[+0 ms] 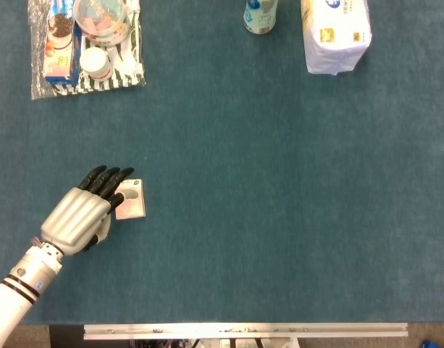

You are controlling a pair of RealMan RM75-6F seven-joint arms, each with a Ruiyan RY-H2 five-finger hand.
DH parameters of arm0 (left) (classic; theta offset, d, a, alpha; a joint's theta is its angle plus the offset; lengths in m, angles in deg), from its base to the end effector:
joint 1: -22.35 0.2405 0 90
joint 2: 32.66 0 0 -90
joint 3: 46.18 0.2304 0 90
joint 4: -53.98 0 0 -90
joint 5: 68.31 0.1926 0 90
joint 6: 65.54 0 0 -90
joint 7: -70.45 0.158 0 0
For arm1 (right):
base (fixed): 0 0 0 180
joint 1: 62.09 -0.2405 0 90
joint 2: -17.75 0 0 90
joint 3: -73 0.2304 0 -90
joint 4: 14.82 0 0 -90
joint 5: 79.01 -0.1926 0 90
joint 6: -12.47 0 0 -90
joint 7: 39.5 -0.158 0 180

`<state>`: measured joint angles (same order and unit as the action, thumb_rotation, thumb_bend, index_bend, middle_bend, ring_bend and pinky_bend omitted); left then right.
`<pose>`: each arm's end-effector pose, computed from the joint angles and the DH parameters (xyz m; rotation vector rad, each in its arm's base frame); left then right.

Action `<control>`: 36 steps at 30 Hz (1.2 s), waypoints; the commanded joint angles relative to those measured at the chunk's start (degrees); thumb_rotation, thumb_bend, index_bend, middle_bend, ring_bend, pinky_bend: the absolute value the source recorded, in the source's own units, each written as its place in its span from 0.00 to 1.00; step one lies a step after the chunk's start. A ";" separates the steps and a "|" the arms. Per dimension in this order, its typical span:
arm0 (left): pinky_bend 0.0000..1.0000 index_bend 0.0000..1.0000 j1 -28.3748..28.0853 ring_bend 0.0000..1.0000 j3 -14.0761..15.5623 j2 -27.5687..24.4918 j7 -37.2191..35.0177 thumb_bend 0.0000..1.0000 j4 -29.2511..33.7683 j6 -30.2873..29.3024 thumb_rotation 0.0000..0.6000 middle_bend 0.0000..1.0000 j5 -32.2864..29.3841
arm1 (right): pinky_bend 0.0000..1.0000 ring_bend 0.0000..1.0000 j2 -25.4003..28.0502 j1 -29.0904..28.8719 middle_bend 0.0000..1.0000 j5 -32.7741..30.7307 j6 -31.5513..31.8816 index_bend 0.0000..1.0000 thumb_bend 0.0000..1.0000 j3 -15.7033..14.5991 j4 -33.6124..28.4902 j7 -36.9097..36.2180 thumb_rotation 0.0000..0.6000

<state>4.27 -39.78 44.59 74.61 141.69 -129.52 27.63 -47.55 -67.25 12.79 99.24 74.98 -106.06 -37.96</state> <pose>-0.2332 0.1930 0.0208 -2.0226 -1.0259 -0.8247 -0.2667 -0.1893 0.1550 1.4741 -0.8270 0.9531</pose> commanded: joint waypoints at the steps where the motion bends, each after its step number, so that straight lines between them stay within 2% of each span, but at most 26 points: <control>1: 0.00 0.22 0.01 0.00 -0.39 0.48 1.15 0.94 -1.07 -0.78 1.00 0.00 -0.35 | 0.21 0.34 0.01 -0.03 0.53 0.01 -0.10 0.58 0.06 -0.05 -0.02 -0.01 1.00; 16: 0.00 0.23 0.49 0.00 -0.13 0.27 3.20 0.94 -2.13 -2.87 1.00 0.00 -1.20 | 0.21 0.34 -0.07 0.06 0.53 -0.04 -0.14 0.58 0.06 -0.18 0.04 0.12 1.00; 22: 0.00 0.27 0.77 0.00 0.77 0.18 4.16 0.94 -1.80 -2.20 1.00 0.00 -1.91 | 0.21 0.34 -0.08 0.10 0.53 0.04 0.00 0.58 0.06 -0.18 0.00 0.15 1.00; 36: 0.00 0.27 0.96 0.00 2.47 1.03 4.23 0.94 -2.80 0.36 1.00 0.00 -3.61 | 0.21 0.34 0.01 0.05 0.53 -0.13 0.11 0.58 0.06 0.07 -0.10 -0.03 1.00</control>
<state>5.23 -37.37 45.57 78.78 138.89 -129.22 24.10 -47.54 -67.21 12.66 99.35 75.06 -106.16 -37.99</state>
